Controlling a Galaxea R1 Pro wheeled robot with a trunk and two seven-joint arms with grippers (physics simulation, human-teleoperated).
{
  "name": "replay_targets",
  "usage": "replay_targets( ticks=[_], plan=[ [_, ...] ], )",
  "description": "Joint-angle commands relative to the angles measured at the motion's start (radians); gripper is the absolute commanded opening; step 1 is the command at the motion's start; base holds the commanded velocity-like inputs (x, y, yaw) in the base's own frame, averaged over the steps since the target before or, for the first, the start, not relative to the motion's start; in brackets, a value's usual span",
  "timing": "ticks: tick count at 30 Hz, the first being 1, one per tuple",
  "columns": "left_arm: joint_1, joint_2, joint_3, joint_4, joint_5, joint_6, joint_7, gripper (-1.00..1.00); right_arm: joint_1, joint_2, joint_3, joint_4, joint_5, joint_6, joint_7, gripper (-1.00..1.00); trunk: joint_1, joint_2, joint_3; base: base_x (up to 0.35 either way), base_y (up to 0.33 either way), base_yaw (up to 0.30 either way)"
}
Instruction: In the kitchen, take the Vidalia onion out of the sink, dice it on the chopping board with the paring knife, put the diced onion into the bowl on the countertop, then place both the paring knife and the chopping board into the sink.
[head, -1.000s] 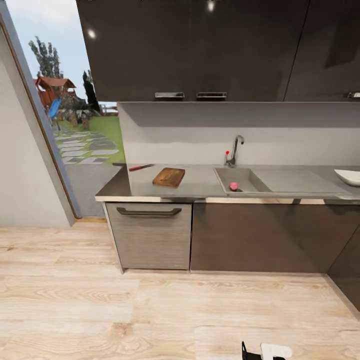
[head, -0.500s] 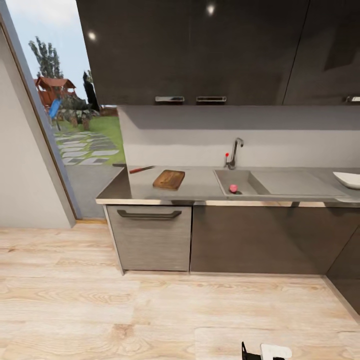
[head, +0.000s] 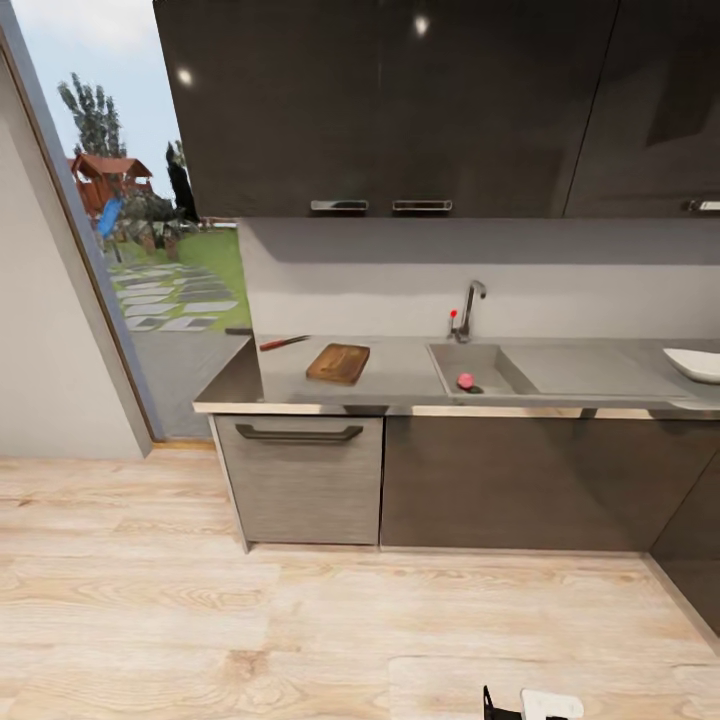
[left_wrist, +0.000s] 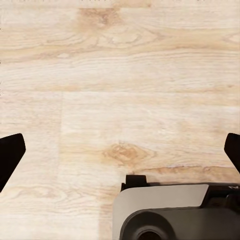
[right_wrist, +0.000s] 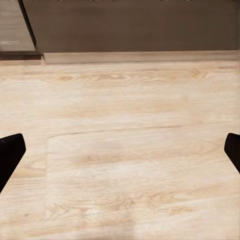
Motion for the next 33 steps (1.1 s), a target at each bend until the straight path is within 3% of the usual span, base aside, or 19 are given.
replay_targets(
  ticks=[1,33],
  plan=[
    [0.0,0.0,0.001,0.0,0.001,-0.002,0.0,1.0,0.0,0.0,0.001,0.0,0.0,-0.002,-0.004,1.0,-0.004,0.007,0.002,0.0,0.0,0.0],
    [0.0,0.0,0.001,0.0,0.001,-0.002,0.002,1.0,0.0,0.0,0.001,0.013,0.0,-0.003,-0.004,1.0,-0.127,0.231,0.103,0.0,0.0,0.0]
  ],
)
